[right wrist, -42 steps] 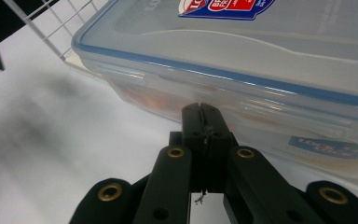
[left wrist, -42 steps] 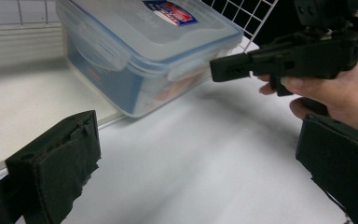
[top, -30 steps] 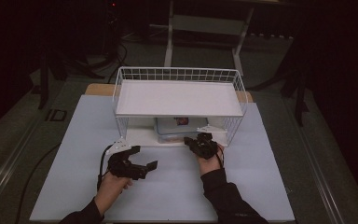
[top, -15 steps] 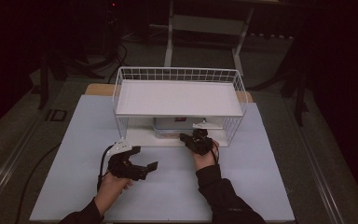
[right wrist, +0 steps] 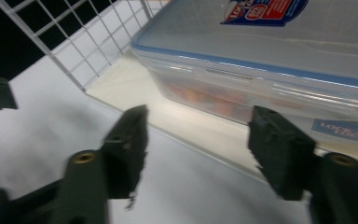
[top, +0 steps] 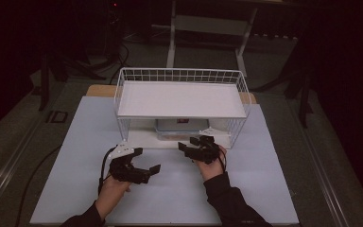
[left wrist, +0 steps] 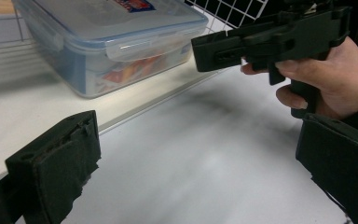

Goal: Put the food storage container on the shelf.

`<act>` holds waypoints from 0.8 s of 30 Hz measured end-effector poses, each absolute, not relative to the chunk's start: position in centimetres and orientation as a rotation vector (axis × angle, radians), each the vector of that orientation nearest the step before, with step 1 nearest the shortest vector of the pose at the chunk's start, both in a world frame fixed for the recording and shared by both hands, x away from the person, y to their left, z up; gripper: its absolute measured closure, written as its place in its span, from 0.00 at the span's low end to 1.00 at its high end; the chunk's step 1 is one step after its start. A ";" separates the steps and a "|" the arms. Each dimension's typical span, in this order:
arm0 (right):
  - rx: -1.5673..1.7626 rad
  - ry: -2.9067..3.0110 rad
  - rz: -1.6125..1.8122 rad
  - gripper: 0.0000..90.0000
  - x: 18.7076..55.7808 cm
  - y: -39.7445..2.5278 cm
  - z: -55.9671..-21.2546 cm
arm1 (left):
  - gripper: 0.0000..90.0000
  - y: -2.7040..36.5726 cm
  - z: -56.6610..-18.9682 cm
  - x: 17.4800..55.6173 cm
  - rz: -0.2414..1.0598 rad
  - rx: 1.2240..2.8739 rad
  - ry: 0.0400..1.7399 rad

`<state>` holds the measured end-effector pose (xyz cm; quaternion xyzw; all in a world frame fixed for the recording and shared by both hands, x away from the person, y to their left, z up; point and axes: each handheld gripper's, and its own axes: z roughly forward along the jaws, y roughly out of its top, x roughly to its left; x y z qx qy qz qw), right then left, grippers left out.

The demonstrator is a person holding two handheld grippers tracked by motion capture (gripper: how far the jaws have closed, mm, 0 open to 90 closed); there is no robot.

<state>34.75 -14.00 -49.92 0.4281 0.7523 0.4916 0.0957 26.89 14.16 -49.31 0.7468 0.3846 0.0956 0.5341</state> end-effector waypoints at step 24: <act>1.200 2.251 1.485 0.20 28.7 -18.9 -50.1 | 0.00 14.5 -49.0 24.3 0.245 1.823 0.857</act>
